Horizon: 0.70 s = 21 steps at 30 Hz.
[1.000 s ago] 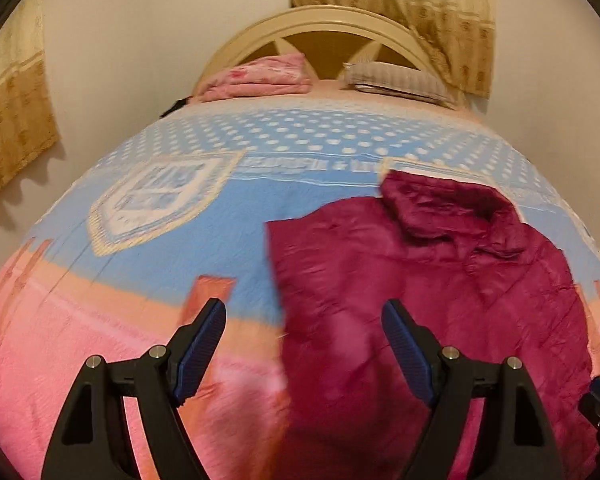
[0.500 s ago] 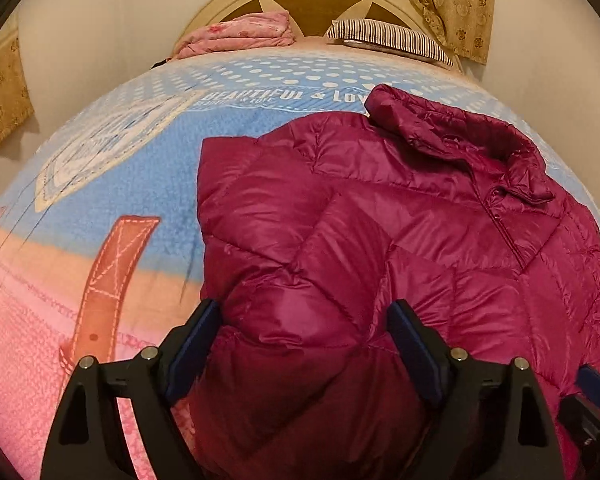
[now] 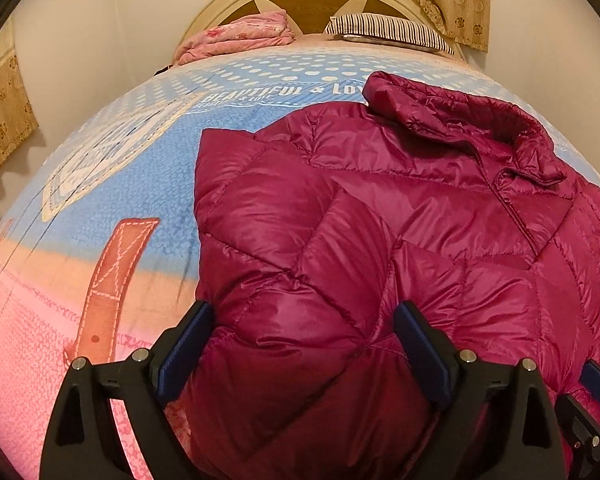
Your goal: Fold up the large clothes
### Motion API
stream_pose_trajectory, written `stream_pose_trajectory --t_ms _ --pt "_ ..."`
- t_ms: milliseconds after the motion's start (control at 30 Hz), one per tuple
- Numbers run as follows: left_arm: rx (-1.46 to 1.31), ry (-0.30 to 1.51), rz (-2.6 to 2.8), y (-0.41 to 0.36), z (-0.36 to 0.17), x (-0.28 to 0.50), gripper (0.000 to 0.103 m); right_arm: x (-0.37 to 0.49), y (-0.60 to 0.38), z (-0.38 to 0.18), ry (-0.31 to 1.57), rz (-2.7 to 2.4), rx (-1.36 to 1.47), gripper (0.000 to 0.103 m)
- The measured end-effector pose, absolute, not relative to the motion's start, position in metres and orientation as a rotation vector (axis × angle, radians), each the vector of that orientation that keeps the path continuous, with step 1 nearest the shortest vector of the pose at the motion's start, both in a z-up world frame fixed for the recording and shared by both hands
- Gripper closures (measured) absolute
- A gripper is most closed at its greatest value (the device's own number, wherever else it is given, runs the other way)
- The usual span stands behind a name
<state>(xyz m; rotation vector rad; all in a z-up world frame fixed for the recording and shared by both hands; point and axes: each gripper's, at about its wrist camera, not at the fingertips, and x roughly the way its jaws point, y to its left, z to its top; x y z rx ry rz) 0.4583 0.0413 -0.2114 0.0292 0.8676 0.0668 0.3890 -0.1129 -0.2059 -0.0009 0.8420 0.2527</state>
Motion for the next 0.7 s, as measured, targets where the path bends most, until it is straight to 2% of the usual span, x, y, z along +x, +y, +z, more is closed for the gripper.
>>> stream_pose_trajectory --t_ms 700 --pt "0.039 0.868 0.071 0.0424 -0.2131 0.4571 0.01 0.3869 -0.1024 -0.2092 0.82 0.207 -0.083 0.061"
